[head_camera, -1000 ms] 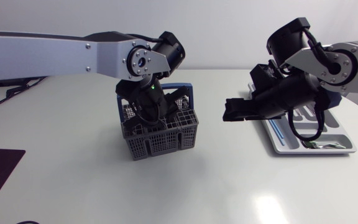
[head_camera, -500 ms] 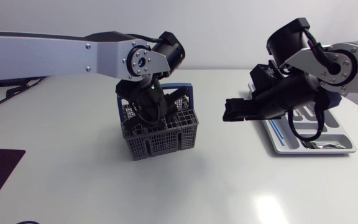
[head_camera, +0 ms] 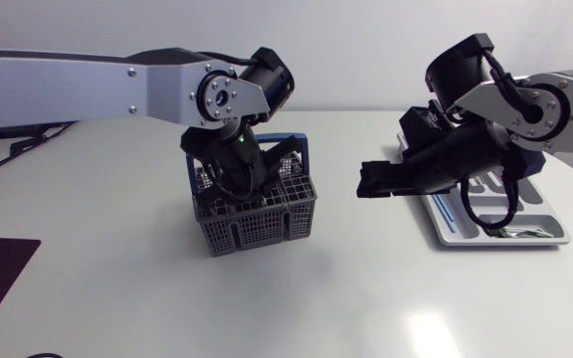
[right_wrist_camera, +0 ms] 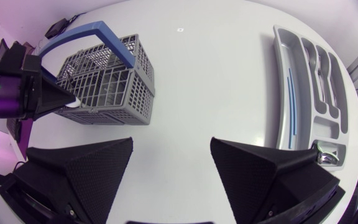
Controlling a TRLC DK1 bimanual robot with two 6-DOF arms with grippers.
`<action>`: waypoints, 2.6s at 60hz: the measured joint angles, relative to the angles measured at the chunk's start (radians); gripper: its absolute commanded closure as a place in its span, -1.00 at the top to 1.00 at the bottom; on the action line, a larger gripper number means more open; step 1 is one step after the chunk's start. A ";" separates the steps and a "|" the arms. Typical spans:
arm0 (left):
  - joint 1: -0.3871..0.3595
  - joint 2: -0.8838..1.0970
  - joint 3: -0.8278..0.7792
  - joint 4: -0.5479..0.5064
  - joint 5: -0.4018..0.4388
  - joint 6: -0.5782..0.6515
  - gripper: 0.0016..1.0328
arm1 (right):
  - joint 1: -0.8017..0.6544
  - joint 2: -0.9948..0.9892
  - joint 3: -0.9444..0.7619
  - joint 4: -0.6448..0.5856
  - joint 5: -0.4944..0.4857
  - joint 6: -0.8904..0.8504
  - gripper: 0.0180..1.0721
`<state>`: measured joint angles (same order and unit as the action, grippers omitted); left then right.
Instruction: Unload the cutlery basket into the drawer organizer.
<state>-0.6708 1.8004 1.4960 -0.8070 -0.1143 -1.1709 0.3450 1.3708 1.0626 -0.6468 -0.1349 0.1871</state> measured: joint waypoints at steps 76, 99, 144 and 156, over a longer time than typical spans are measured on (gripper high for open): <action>-0.059 -0.260 -0.050 0.015 -0.106 0.001 -0.93 | 0.034 -0.050 -0.028 0.001 0.001 0.000 0.71; -0.059 -0.289 -0.058 0.050 0.018 0.048 -0.93 | 0.078 -0.164 -0.075 0.017 -0.050 -0.038 0.86; -0.007 -0.120 -0.028 -0.014 0.481 0.044 -0.93 | 0.189 -0.253 -0.229 0.252 -0.115 -0.372 0.87; 0.021 -0.072 0.019 -0.032 0.555 0.029 -0.93 | 0.259 -0.217 -0.268 0.323 -0.017 -0.414 0.83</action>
<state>-0.6502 1.7279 1.5146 -0.8387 0.4412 -1.1416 0.6037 1.1538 0.7944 -0.3241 -0.1520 -0.2264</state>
